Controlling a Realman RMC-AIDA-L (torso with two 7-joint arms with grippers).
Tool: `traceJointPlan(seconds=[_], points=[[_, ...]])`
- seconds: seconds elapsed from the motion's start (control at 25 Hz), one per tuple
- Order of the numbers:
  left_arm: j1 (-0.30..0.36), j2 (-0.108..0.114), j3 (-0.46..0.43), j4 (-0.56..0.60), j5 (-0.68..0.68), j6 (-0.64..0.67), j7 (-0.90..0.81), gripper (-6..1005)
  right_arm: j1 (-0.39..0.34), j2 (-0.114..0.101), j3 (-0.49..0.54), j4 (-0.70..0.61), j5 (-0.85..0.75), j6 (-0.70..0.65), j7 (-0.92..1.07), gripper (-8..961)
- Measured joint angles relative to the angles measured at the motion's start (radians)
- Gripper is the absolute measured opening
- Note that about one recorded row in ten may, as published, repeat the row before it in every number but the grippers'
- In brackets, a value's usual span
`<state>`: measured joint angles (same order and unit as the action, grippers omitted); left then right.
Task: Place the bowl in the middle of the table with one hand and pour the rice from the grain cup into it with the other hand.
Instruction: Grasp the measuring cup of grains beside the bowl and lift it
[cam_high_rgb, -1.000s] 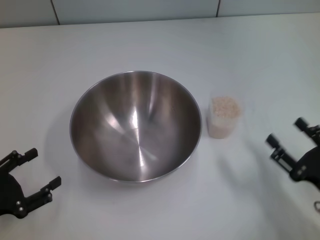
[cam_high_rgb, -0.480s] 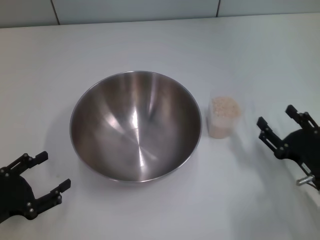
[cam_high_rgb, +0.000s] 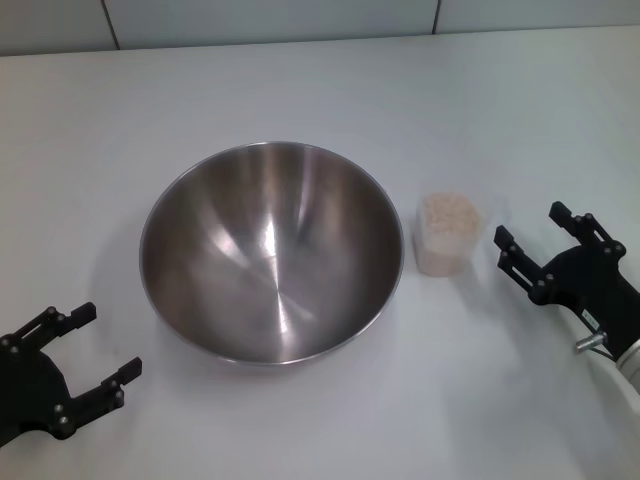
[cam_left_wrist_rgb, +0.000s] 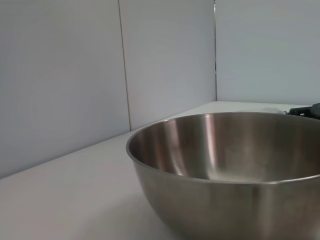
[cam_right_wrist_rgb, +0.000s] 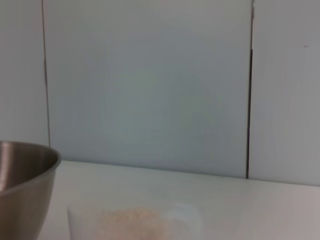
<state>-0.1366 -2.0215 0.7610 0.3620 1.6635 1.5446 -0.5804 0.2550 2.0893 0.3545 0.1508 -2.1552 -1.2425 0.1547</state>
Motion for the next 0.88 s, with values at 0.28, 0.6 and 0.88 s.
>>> traceJointPlan(seconds=[0.28,0.6,0.88], points=[[-0.005,0.000,0.007,0.000,-0.001,-0.002,-0.001,808,0.017,0.000,0.003,0.005,0.000,0.020,0.000,761],[-0.008,0.000,0.008,0.000,-0.001,-0.004,-0.001,808,0.029,0.000,0.017,0.006,0.000,0.023,0.002,761],[-0.011,0.000,0.008,0.000,-0.001,-0.011,-0.001,808,0.044,0.000,0.028,0.006,0.000,0.030,-0.001,761]])
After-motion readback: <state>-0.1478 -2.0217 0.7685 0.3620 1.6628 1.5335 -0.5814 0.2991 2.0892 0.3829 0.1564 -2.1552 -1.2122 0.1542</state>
